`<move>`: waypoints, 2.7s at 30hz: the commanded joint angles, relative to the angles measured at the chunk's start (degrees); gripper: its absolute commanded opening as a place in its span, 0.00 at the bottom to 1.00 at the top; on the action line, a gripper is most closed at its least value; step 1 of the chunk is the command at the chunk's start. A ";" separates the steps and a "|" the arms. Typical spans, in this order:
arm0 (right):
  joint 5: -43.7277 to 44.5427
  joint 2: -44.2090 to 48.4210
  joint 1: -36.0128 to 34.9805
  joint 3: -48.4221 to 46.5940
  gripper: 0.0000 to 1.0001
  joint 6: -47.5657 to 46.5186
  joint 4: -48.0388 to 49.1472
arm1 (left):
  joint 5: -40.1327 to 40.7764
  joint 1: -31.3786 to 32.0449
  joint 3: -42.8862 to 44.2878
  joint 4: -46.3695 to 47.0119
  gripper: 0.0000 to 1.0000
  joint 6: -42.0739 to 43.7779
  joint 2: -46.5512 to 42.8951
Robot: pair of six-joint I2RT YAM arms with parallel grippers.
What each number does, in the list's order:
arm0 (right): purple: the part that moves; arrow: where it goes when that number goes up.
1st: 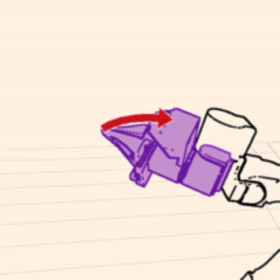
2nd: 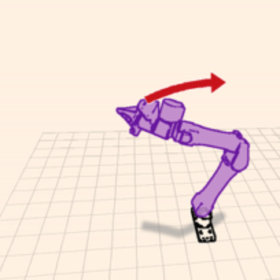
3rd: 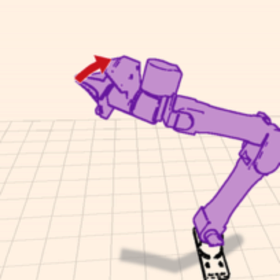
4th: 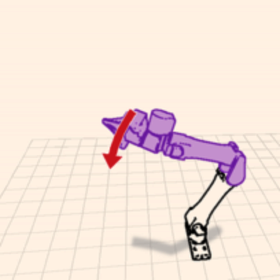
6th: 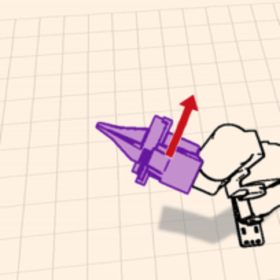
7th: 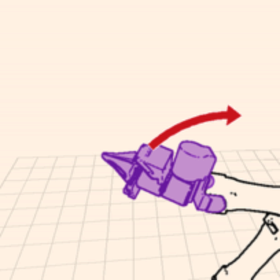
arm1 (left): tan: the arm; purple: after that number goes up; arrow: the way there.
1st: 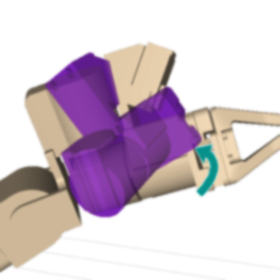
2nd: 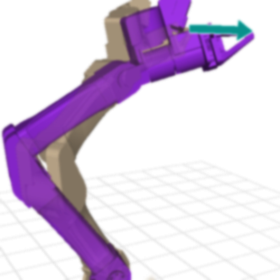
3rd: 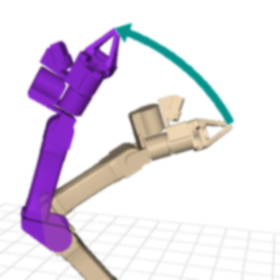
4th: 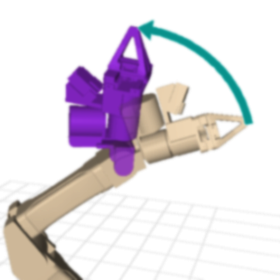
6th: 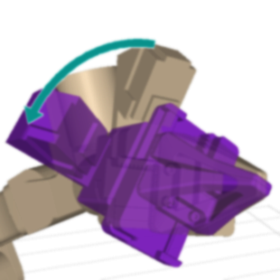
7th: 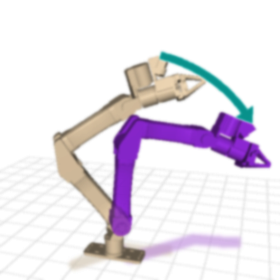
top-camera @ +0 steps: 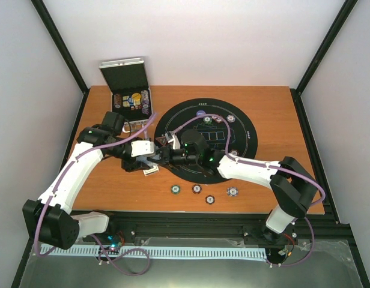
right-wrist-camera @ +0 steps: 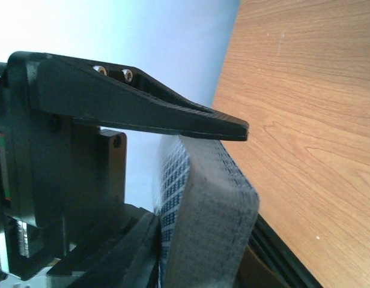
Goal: Distribute texas hold em gaming equipment
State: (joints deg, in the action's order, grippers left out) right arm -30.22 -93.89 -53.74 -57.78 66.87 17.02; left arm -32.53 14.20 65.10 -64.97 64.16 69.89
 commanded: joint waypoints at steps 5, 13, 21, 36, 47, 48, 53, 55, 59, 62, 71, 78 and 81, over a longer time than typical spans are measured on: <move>8.52 -3.29 1.62 -0.12 0.38 -9.33 -26.52 | -3.34 -0.13 -0.85 0.14 0.01 -1.54 -4.83; 7.30 -1.86 2.00 -2.32 0.43 -11.32 -28.65 | -0.89 -0.13 -4.13 1.38 0.01 -0.52 -5.08; 5.63 -1.63 2.32 -3.21 0.43 -11.14 -27.93 | -0.67 -0.14 -5.49 3.12 0.01 -0.75 -5.61; 4.70 3.10 2.32 -4.53 0.35 -10.72 -27.54 | 0.51 -0.13 -8.68 6.01 0.01 -1.15 -5.85; 4.96 4.21 2.34 -4.40 0.09 -9.27 -26.70 | 1.59 -0.13 -9.18 6.86 0.01 -0.77 -6.21; 5.03 4.39 2.40 -4.40 0.07 -9.22 -26.80 | 1.73 -0.13 -9.28 6.94 0.01 -0.71 -6.25; 5.21 7.23 4.82 -3.88 0.03 -10.29 -28.20 | 2.49 -0.14 -9.46 6.53 0.01 0.14 -6.66; 4.74 8.64 7.10 -2.81 0.03 -10.78 -28.46 | 2.57 -0.13 -9.32 6.14 0.01 0.42 -6.84; 2.37 8.74 12.15 -2.77 0.03 -12.80 -29.06 | 2.75 -0.13 -8.89 5.45 0.01 0.80 -7.05; 0.82 5.94 14.97 -4.40 0.03 -14.82 -29.48 | 3.13 -0.13 -8.31 4.89 0.01 1.22 -6.93; -5.77 -11.48 19.33 -15.05 0.03 -18.48 -26.78 | 7.49 -0.13 -7.31 2.38 0.01 4.12 -5.49; -5.46 -25.26 20.25 -28.24 0.03 -20.04 -30.11 | 8.95 -0.13 -5.73 0.81 0.01 5.27 -4.74; -2.14 -29.89 20.25 -34.69 0.03 -21.89 -34.92 | 8.93 -0.13 -5.23 0.40 0.01 5.18 -4.26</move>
State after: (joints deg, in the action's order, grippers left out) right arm -34.89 -119.87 -34.00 -85.38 48.01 -12.71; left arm -23.46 14.20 56.84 -62.98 67.53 64.95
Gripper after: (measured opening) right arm 0.031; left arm 0.655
